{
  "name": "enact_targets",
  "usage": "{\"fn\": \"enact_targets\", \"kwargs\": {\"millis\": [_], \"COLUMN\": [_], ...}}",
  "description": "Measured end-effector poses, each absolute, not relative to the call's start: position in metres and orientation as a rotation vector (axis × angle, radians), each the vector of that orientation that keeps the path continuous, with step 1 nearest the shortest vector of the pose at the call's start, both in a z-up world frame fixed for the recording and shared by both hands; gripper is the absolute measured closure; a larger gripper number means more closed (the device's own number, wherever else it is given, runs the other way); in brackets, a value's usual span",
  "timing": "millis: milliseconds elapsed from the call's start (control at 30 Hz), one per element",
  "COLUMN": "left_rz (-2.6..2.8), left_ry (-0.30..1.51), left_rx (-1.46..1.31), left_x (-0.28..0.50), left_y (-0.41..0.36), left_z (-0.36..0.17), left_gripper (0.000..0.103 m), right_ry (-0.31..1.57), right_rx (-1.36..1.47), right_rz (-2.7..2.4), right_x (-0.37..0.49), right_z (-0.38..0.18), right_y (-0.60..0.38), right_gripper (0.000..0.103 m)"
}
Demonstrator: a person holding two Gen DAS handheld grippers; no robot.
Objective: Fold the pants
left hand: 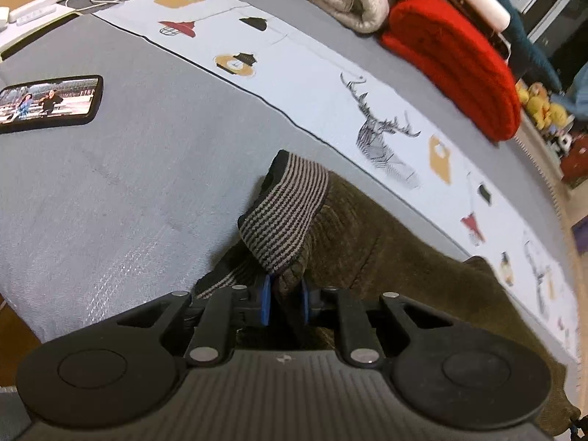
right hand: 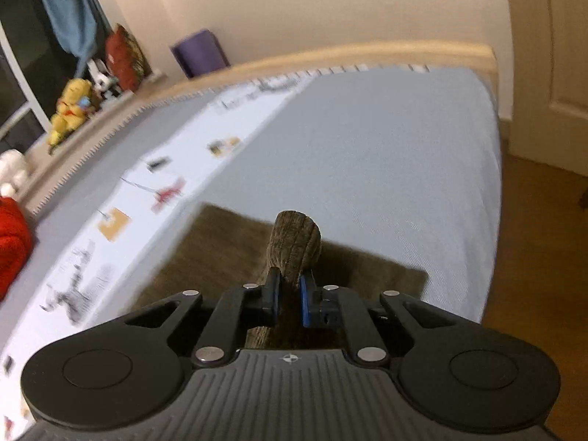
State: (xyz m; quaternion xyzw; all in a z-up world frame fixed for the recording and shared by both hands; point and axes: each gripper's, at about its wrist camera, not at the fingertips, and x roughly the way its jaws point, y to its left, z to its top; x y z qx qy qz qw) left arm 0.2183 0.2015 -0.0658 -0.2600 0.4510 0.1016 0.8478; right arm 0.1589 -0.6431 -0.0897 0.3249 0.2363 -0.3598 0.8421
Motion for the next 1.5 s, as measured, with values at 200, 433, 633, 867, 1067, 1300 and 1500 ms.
{"fn": "enact_targets", "kwargs": {"millis": [200,433,633,867,1067,1300,1500], "left_rz": [0.162,0.197,0.394,0.448,0.550,0.365,0.368], "left_ry": [0.930,1.011,1.012,0.929,0.774,0.821,0.924], "left_rx": [-0.623,-0.568,-0.264,-0.235,-0.229,-0.266,-0.215], "left_x": [0.196,0.195,0.201,0.191,0.185,0.232,0.258], "left_y": [0.212,0.211,0.188,0.189,0.193,0.170,0.169], "left_z": [-0.057,-0.077,-0.083,-0.066,-0.030,-0.029,-0.074], "left_gripper": [0.087,0.085,0.006,0.001,0.000,0.000,0.000], "right_ry": [0.446,0.623,0.608,0.618,0.518,0.593,0.718], "right_rx": [0.739,0.771,0.685,0.661,0.411,0.411,0.347], "right_rz": [-0.714,-0.847,-0.862,-0.994,-0.892,-0.236,0.131], "right_x": [0.125,0.116,0.124,0.103,0.117,0.194,0.300], "right_z": [-0.060,-0.141,-0.142,-0.124,-0.060,-0.014,-0.021], "right_y": [-0.652,-0.669,-0.661,-0.670,-0.625,-0.498,-0.346], "right_gripper": [0.093,0.092,0.075,0.022,0.023,0.025,0.066]}}
